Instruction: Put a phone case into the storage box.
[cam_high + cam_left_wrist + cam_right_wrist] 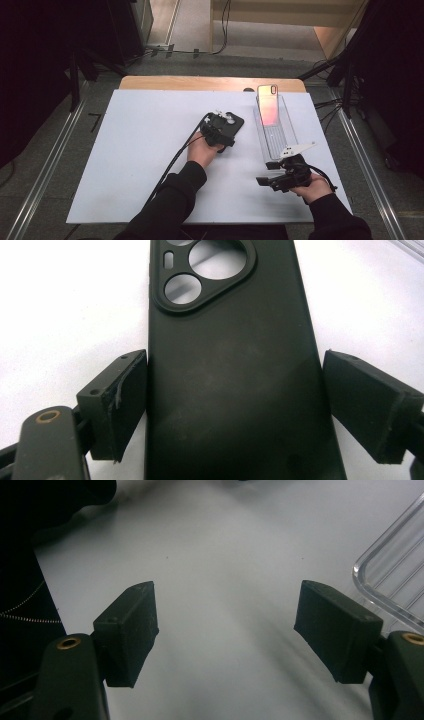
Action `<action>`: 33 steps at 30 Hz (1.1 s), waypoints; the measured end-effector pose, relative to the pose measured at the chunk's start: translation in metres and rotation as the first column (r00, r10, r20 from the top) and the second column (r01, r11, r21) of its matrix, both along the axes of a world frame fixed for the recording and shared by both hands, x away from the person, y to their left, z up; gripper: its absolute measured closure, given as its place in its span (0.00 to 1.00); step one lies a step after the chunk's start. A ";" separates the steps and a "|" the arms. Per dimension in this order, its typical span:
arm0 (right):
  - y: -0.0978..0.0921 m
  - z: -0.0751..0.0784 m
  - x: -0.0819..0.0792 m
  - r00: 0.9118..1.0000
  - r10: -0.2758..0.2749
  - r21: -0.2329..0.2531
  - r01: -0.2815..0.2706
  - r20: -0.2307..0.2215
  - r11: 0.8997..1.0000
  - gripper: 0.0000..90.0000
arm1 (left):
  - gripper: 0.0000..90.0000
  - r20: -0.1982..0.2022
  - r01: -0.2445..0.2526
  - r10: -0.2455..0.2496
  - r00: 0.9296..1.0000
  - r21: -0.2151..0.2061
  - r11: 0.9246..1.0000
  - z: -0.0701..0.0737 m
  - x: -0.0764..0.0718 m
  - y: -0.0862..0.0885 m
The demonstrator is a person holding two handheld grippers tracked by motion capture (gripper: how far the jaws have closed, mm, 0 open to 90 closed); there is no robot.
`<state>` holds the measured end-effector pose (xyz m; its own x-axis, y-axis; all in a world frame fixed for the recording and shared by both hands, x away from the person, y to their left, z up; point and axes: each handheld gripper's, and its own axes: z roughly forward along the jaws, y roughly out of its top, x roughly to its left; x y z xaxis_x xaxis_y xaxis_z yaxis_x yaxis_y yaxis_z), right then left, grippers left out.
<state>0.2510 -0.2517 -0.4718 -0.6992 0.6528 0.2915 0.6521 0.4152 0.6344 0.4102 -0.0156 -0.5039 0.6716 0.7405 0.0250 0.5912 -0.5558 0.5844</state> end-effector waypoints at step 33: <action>0.002 0.004 -0.003 0.998 0.009 0.060 -0.012 0.059 0.998 0.25 | 0.19 -0.063 0.093 -0.103 0.993 -0.145 0.985 0.061 -0.008 0.043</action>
